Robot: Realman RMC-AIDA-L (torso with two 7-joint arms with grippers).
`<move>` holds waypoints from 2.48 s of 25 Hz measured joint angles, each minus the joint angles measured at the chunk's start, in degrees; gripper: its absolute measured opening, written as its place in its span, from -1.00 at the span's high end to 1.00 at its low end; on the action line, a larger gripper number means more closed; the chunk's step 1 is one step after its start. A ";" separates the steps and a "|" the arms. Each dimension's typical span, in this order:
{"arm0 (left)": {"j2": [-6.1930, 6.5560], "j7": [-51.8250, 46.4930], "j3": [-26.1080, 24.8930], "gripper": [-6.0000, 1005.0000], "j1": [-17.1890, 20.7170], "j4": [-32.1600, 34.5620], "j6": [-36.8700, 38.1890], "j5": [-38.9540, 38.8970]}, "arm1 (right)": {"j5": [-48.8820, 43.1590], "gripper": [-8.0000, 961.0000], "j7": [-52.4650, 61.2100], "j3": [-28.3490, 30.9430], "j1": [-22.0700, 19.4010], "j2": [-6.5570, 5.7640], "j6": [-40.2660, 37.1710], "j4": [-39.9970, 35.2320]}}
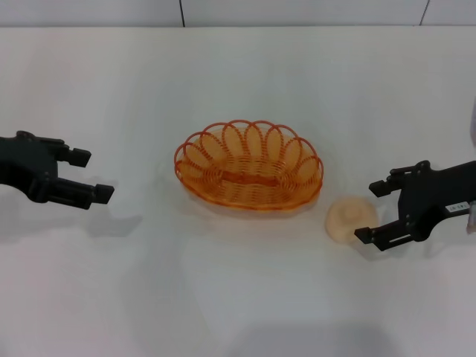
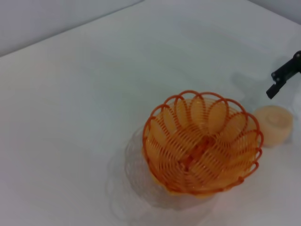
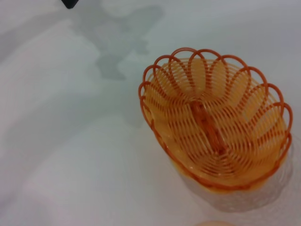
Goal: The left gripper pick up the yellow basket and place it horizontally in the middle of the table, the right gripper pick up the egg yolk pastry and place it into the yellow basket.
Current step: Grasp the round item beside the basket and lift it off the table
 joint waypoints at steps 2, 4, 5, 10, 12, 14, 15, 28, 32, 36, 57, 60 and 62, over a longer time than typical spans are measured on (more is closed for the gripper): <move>-0.07 -0.08 -0.09 -0.72 -0.17 0.00 -0.05 -0.15 | -0.04 -0.75 0.01 -0.63 0.04 0.00 1.00 0.11; -0.16 -0.10 -0.13 -0.72 -0.43 -0.06 -0.07 -0.18 | -0.10 -0.75 -0.02 -0.94 0.13 0.00 1.77 0.37; -0.18 -0.11 -0.13 -0.72 -0.51 -0.11 -0.08 -0.18 | -0.13 -0.75 -0.05 -0.97 0.21 0.00 2.12 0.57; -0.27 -0.11 -0.24 -0.72 -0.64 -0.26 -0.17 -0.18 | -0.16 -0.75 -0.20 -1.89 0.79 0.05 3.66 1.91; -0.30 -0.12 -0.32 -0.72 -0.71 -0.30 -0.27 -0.09 | -0.18 -0.75 -0.26 -2.28 0.92 0.08 4.07 2.24; -0.34 -0.12 -0.33 -0.72 -0.73 -0.39 -0.39 -0.04 | -0.19 -0.75 -0.27 -2.69 0.96 0.09 4.46 2.39; -0.35 -0.12 -0.33 -0.72 -0.73 -0.44 -0.46 0.00 | -0.20 -0.75 -0.28 -2.90 0.98 0.09 4.63 2.43; -0.36 -0.12 -0.18 -0.72 -0.72 -0.73 -1.39 0.26 | -0.37 -0.34 -0.30 -4.41 1.38 0.09 5.15 3.22; -0.36 -0.12 -0.24 -0.72 -0.72 -0.74 -1.47 0.26 | -0.37 -0.06 -0.23 -4.35 1.47 0.09 5.10 3.36; -0.36 -0.11 -0.33 -0.72 -0.71 -0.77 -1.52 0.27 | -0.37 0.20 -0.02 -4.15 1.47 0.09 5.08 3.41; -0.62 -0.11 -0.32 -0.72 -0.20 -0.82 -2.43 0.25 | 0.39 0.52 0.66 -3.88 1.65 0.09 4.34 1.72; -0.62 -0.12 -0.33 -0.72 -0.19 -0.83 -2.53 0.25 | 0.38 0.56 0.77 -3.72 1.65 0.09 4.28 1.69; -0.62 -0.11 -0.33 -0.72 -0.21 -0.85 -2.56 0.25 | 0.33 0.59 0.77 -3.67 1.65 0.09 4.25 1.67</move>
